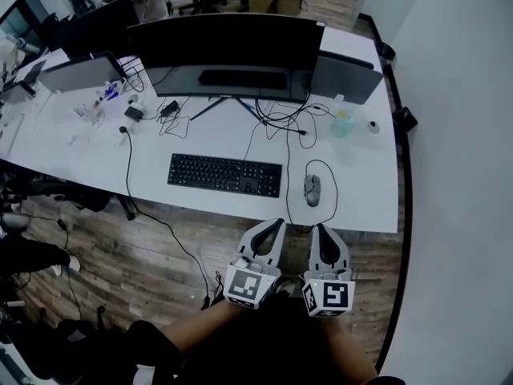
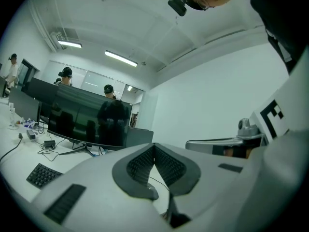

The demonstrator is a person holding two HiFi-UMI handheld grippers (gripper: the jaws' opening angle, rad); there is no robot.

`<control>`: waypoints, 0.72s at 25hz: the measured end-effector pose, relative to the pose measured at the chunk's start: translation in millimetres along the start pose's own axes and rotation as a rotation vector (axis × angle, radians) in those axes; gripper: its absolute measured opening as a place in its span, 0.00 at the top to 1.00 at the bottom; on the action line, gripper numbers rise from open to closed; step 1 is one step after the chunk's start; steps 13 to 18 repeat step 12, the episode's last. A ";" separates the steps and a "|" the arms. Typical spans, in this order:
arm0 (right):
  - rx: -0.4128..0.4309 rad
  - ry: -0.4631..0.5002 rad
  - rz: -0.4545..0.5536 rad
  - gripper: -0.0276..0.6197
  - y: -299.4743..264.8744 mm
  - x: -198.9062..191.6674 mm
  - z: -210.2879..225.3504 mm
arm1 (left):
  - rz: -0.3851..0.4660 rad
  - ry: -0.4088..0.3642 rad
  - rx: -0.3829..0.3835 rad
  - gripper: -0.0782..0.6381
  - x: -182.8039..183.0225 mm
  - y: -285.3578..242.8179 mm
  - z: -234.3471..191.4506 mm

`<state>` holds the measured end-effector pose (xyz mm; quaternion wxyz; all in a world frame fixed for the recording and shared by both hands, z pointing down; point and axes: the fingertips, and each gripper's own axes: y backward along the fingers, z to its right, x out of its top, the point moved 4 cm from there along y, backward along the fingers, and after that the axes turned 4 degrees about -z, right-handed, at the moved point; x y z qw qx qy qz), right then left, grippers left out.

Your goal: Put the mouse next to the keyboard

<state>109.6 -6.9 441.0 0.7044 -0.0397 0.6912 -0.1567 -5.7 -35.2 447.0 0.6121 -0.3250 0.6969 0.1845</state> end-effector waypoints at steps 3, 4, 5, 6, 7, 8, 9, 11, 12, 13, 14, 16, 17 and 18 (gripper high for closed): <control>0.016 0.008 0.011 0.93 16.9 1.9 12.5 | 0.010 0.003 0.048 0.88 -0.4 6.0 13.6; 0.019 0.008 0.013 0.93 22.2 2.0 16.6 | 0.012 -0.006 0.056 0.88 -0.3 8.0 19.2; 0.021 0.009 0.016 0.93 27.1 1.9 20.7 | 0.014 -0.017 0.062 0.88 -0.2 9.6 25.1; 0.022 0.010 0.019 0.93 31.8 2.0 25.1 | 0.015 -0.026 0.067 0.88 -0.5 10.5 31.5; 0.023 0.009 0.021 0.93 36.6 2.1 29.6 | 0.015 -0.032 0.071 0.88 -1.2 11.1 38.3; 0.023 0.009 0.024 0.93 42.1 2.1 33.9 | 0.016 -0.034 0.073 0.88 -2.0 11.8 45.6; 0.023 0.007 0.027 0.93 47.9 1.9 37.7 | 0.018 -0.034 0.076 0.88 -2.5 12.6 53.2; 0.028 0.003 0.032 0.93 59.4 1.2 43.8 | 0.022 -0.032 0.081 0.88 -3.8 15.0 68.0; 0.031 0.001 0.035 0.93 65.0 0.9 46.4 | 0.023 -0.031 0.084 0.88 -4.8 16.3 75.2; 0.031 0.001 0.035 0.93 65.0 0.9 46.4 | 0.023 -0.031 0.084 0.88 -4.8 16.3 75.2; 0.031 0.001 0.035 0.93 65.0 0.9 46.4 | 0.023 -0.031 0.084 0.88 -4.8 16.3 75.2; 0.031 0.001 0.035 0.93 65.0 0.9 46.4 | 0.023 -0.031 0.084 0.88 -4.8 16.3 75.2; 0.031 0.001 0.035 0.93 65.0 0.9 46.4 | 0.023 -0.031 0.084 0.88 -4.8 16.3 75.2; 0.031 0.001 0.035 0.93 65.0 0.9 46.4 | 0.023 -0.031 0.084 0.88 -4.8 16.3 75.2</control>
